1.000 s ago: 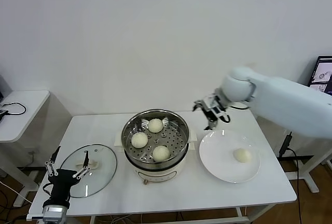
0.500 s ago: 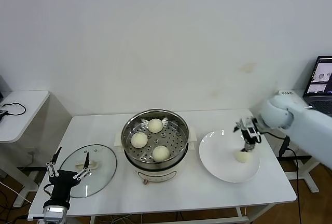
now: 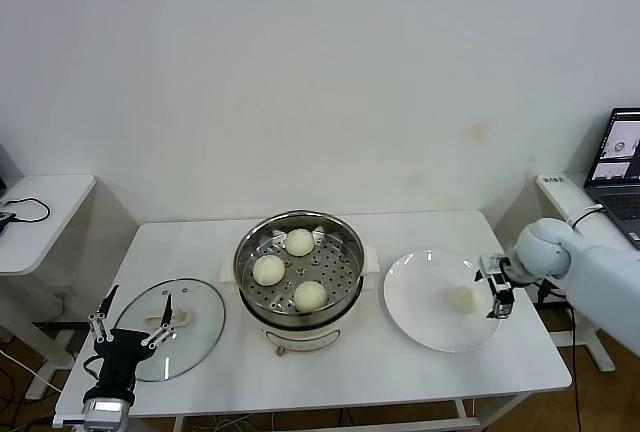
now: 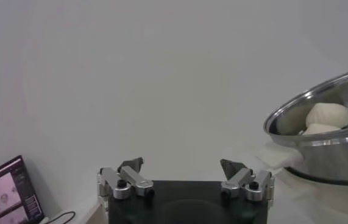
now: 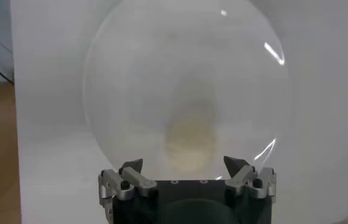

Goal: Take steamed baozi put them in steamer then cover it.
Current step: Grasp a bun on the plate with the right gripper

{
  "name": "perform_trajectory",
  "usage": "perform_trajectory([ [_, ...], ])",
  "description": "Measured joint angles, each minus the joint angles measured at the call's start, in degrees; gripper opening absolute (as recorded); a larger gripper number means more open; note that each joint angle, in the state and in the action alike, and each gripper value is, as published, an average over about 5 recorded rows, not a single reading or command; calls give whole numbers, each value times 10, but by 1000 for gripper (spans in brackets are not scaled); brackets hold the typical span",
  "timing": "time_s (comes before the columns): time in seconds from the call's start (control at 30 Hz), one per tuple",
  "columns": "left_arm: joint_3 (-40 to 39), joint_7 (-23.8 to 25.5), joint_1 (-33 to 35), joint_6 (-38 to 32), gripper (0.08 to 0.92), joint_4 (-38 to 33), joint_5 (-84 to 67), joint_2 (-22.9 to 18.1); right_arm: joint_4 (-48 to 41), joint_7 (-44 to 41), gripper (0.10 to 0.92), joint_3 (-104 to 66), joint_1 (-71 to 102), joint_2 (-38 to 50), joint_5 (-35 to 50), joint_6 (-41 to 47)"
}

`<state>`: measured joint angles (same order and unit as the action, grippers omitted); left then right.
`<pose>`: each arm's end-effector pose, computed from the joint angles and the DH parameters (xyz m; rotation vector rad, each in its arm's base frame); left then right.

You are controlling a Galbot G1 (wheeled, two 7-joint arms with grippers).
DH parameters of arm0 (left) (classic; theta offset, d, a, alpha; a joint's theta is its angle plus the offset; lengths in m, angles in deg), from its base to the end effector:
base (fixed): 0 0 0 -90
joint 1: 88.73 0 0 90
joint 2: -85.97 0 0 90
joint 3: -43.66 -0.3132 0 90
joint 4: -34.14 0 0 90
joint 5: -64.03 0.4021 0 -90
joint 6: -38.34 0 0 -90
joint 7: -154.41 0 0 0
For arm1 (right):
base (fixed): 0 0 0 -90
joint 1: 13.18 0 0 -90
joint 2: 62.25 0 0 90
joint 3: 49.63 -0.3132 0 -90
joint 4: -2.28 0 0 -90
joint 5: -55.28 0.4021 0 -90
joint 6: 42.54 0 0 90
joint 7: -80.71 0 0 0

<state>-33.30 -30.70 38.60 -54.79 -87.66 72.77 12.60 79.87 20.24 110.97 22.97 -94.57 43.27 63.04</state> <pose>0.2192 0.1029 -0.2615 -0.1399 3.0215 0.8028 0.5022 -0.1397 -0.2054 1.1213 -1.3585 1.4219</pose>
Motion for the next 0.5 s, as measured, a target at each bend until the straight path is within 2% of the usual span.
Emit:
perform_trajectory([
  [0.5,4,0,2,0,823,-2,0,-3,-75,10,812,-26,26,-63,-29,-6],
])
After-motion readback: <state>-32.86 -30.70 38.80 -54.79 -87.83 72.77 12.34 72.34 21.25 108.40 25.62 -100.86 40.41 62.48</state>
